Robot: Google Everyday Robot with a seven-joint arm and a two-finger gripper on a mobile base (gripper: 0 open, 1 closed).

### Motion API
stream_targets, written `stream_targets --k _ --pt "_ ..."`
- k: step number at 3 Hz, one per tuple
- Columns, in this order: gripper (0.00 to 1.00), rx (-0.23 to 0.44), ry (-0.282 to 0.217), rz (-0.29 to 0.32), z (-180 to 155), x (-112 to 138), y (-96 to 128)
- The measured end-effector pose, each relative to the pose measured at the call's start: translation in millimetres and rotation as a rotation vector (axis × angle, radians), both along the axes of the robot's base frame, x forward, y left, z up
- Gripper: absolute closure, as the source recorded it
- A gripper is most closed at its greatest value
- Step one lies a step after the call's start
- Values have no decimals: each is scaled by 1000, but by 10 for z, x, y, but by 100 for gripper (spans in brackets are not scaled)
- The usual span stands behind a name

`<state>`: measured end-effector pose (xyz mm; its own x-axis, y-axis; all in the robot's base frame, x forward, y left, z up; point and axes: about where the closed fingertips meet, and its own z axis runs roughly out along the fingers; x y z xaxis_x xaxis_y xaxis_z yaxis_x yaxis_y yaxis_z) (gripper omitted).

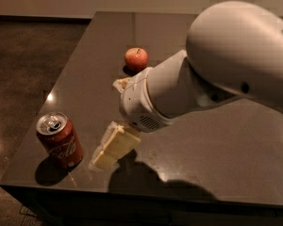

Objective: Knock coke can over

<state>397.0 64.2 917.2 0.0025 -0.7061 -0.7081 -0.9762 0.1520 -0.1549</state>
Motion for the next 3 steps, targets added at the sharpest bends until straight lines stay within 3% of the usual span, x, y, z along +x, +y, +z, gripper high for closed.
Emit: stream_targets --k 2,3 --pt "0 111 6 66 -41 -204 518" --pt "0 124 14 86 -80 -253 726"
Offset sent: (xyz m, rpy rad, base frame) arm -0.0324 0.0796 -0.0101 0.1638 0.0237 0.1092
